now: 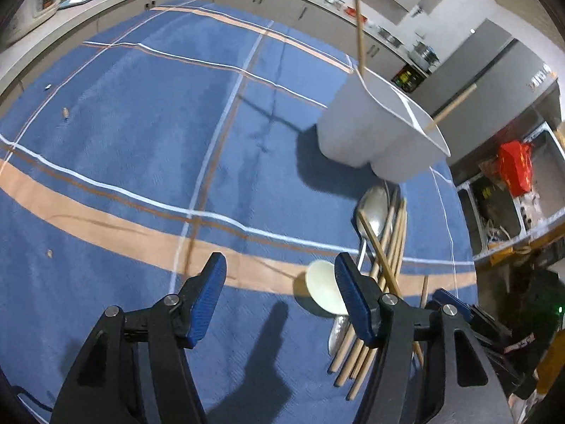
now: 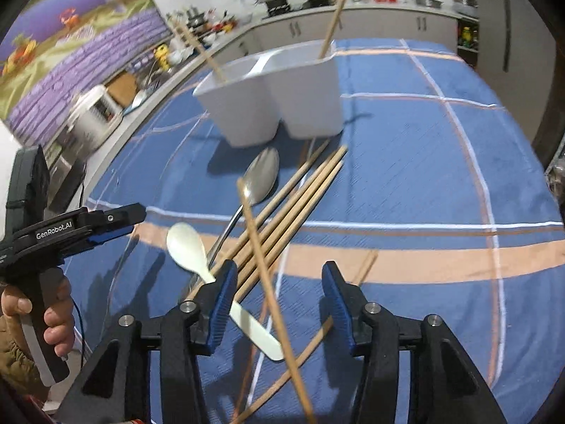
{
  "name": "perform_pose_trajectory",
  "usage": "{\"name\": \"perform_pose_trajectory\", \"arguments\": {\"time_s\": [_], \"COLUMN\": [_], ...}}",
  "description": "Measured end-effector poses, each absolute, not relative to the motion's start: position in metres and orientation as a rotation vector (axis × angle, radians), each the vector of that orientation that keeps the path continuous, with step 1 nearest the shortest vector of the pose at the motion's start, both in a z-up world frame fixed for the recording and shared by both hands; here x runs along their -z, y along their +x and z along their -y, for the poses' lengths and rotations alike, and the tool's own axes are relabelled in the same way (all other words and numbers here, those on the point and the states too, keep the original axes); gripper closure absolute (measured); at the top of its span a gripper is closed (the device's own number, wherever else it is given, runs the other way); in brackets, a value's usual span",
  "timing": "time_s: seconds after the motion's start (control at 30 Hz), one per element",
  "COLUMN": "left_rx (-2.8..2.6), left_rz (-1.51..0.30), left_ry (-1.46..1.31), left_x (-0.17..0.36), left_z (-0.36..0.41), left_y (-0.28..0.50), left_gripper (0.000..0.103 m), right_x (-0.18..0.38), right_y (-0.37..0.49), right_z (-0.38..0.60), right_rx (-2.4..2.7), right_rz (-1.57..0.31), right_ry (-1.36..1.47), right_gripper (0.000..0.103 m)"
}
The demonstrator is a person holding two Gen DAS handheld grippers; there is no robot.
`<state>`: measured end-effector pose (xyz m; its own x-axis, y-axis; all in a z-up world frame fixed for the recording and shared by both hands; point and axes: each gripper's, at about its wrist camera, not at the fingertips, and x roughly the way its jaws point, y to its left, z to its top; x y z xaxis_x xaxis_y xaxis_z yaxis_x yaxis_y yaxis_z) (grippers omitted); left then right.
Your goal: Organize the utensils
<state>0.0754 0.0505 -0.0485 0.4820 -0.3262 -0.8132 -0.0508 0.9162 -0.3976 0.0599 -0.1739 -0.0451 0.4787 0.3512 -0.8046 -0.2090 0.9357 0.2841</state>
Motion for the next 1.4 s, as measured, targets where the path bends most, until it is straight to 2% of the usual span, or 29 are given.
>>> {"name": "perform_pose_trajectory", "arguments": {"time_s": [0.33, 0.37, 0.4, 0.43, 0.5, 0.6, 0.97, 1.0, 1.03, 1.13, 1.4], "left_rx": [0.225, 0.236, 0.244, 0.263, 0.279, 0.308, 0.339, 0.34, 0.34, 0.344, 0.346], "left_rz": [-1.104, -1.108, -1.106, -1.116, -1.129, -1.138, -1.148, -1.147, -1.146, -1.134, -1.032], "left_ry": [-0.325, -0.326, -0.322, -0.318, -0.307, -0.32, -0.37, -0.374, -0.375, -0.38, -0.336], "left_x": [0.067, 0.068, 0.069, 0.071, 0.073, 0.075, 0.079, 0.079, 0.08, 0.077, 0.037], "left_z": [-0.023, -0.021, -0.019, -0.016, -0.012, -0.007, -0.004, -0.004, -0.003, -0.004, -0.014], "left_y": [0.08, 0.081, 0.082, 0.083, 0.086, 0.091, 0.101, 0.102, 0.102, 0.1, 0.083], "left_gripper": [0.042, 0.045, 0.056, 0.062, 0.093, 0.094, 0.094, 0.095, 0.096, 0.099, 0.1], "right_x": [0.051, 0.051, 0.051, 0.053, 0.056, 0.059, 0.058, 0.058, 0.058, 0.058, 0.031], "right_y": [0.073, 0.075, 0.075, 0.077, 0.08, 0.087, 0.113, 0.114, 0.116, 0.117, 0.097], "right_z": [0.141, 0.137, 0.136, 0.133, 0.13, 0.125, 0.102, 0.099, 0.097, 0.094, 0.12], "right_rx": [-0.387, -0.387, -0.387, -0.388, -0.388, -0.381, -0.367, -0.365, -0.364, -0.356, -0.337], "right_rz": [-1.037, -1.04, -1.043, -1.052, -1.069, -1.093, -1.153, -1.159, -1.166, -1.177, -1.085], "right_ry": [-0.006, -0.022, -0.036, -0.053, -0.068, -0.09, -0.163, -0.169, -0.174, -0.182, -0.032], "right_gripper": [0.064, 0.064, 0.065, 0.067, 0.072, 0.076, 0.077, 0.079, 0.088, 0.095, 0.095]}}
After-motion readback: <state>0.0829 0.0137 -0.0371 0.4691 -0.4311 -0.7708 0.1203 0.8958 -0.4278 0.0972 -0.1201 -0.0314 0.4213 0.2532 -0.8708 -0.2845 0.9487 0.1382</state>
